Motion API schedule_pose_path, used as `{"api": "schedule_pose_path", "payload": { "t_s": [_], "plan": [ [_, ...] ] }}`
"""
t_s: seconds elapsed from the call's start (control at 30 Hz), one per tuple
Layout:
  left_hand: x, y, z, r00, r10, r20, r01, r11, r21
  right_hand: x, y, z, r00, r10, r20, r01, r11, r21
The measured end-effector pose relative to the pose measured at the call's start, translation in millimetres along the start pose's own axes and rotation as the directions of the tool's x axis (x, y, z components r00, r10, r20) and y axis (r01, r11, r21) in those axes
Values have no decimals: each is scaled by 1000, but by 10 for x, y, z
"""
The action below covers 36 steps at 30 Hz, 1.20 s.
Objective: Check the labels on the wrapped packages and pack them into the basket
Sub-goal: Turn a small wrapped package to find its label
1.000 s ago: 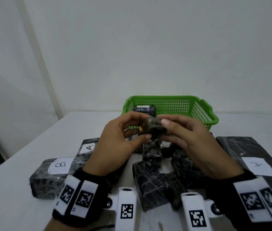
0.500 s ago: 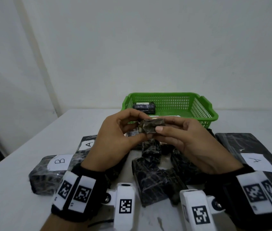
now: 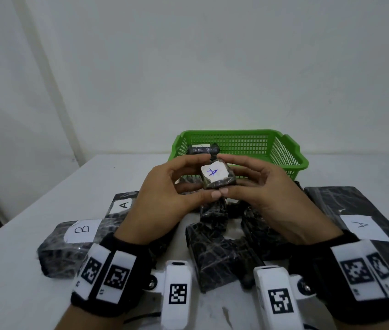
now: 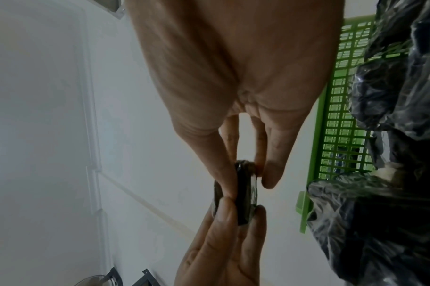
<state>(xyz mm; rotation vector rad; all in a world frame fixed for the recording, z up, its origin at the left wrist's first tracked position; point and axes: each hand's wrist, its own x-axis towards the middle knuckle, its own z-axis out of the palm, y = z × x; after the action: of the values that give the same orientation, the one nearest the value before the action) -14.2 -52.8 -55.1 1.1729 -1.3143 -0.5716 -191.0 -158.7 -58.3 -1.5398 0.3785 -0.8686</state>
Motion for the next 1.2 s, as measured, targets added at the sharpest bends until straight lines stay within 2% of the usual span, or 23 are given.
{"api": "schedule_pose_path", "payload": {
  "t_s": [0.17, 0.27, 0.4, 0.5, 0.63, 0.97, 1.1, 1.2],
  "plan": [
    [13, 8, -25, 999, 44, 6, -44, 998, 44, 10, -66, -5, 992, 114, 45, -121, 972, 202],
    [-11, 20, -4, 998, 30, 47, -31, 999, 22, 25, 7, 4, 998, 43, -54, -38, 995, 94],
    [-20, 63, 10, 1000, 28, 12, -28, 1000, -5, 16, 21, -18, 998, -33, -49, 34, 999, 33],
    [-12, 63, -2, 998, 52, -22, -51, 998, 37, 12, -11, 10, 1000, 28, -6, -27, 997, 76],
    [-2, 33, -12, 997, 75, 11, -76, 994, 84, 5, -24, 70, 992, 128, 20, -130, 981, 147],
    [-9, -2, -8, 988, 138, 63, -148, 970, 195, 4, 59, 118, 987, 162, -22, -155, 970, 185],
    [5, -8, -21, 989, 146, 13, -146, 972, 184, 6, -2, 66, 983, 184, 9, -182, 964, 194],
    [19, -17, -41, 989, 147, -28, -140, 977, 163, 17, -20, 16, 982, 190, -14, -184, 964, 192]
  ]
}}
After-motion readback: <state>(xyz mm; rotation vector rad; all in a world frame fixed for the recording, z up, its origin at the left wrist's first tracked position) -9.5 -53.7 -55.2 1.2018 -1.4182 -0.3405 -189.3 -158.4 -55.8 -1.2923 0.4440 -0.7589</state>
